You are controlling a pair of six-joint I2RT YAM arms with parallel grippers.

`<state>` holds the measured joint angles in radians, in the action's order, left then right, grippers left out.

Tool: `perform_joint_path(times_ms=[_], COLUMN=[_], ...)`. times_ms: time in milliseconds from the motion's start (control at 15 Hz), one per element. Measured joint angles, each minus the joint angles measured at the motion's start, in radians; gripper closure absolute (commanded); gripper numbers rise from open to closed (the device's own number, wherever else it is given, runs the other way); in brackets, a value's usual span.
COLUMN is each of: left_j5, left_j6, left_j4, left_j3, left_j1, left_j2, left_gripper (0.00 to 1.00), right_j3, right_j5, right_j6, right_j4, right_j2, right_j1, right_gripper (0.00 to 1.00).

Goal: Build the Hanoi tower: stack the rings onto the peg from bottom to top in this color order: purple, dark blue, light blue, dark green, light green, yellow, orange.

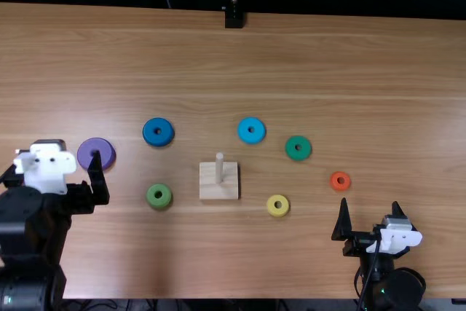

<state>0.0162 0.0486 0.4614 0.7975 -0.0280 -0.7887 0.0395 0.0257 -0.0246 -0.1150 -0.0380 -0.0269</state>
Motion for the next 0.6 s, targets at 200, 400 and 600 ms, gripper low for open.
perform_joint_path(times_ms=[200, 400, 600], left_j5=[0.003, 0.000, 0.003], left_j6=[0.000, 0.000, 0.000], left_j4=[0.003, 0.042, 0.048], left_j3=[0.000, 0.036, 0.151], left_j1=[0.000, -0.023, -0.033], left_j2=[-0.238, -0.455, -0.584], left_gripper=[0.00, 0.00, 0.00], right_j3=[0.000, 0.000, 0.000], right_j5=[0.000, 0.000, 0.000], right_j6=[0.000, 0.000, 0.000], right_j4=[0.000, 0.000, 0.000], right_j2=[0.000, 0.000, 0.000], right_j1=[0.000, 0.000, 0.000], right_gripper=[0.00, 0.00, 0.00])
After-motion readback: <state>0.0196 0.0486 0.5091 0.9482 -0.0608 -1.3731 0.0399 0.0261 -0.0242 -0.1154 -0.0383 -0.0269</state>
